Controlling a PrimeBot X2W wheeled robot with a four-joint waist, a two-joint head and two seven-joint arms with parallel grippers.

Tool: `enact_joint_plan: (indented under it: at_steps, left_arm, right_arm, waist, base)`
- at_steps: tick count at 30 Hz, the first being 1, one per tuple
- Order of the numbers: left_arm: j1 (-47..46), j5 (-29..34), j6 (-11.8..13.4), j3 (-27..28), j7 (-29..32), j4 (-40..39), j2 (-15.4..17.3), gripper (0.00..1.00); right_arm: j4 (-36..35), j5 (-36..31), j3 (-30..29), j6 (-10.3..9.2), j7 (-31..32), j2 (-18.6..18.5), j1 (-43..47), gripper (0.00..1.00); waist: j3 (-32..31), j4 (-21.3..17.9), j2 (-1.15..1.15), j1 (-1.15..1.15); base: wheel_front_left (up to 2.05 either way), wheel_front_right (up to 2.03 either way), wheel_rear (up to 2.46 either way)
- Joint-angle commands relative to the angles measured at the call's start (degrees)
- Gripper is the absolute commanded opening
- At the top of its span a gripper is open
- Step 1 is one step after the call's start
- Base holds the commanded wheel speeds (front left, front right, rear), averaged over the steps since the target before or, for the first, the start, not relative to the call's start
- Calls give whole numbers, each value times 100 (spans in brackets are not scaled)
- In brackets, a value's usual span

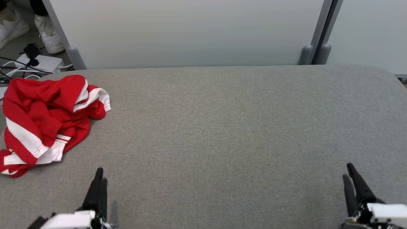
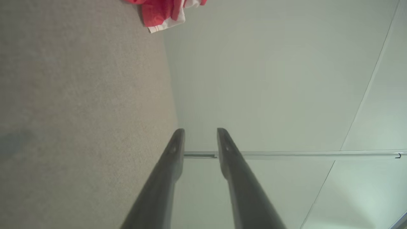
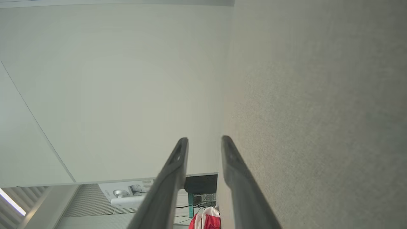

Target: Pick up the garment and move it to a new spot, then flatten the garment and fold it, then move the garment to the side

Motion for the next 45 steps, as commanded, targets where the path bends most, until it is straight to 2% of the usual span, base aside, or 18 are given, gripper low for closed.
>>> enact_joint_plan:
  at_steps: [1,8,12,18,45]
  left_arm:
    - [91,0,0,-10,-1,96,-42,100]
    - [-28,64,-2,-40,-78,147,-21,100]
    - [-101,181,-4,-117,-170,186,32,100]
    - [-229,422,-7,-202,-265,247,99,100]
    - [-702,2925,-15,-203,-719,410,175,100]
  right_arm:
    - [93,0,12,0,-1,37,78,100]
    - [121,-81,91,0,-72,10,-50,100]
    - [156,-192,197,0,-163,-48,-135,100]
    - [231,-400,328,0,-265,-128,-277,100]
    - [514,-2527,692,0,-719,-309,-891,100]
  waist:
    - [1,0,0,0]
    - [7,-3,0,13]
    - [16,-9,0,1]
    - [30,-16,0,0]
    - [58,-66,0,0]
  base:
    - [0,0,0]
    - [0,0,0]
    - [0,0,0]
    - [0,0,0]
    - [0,0,0]
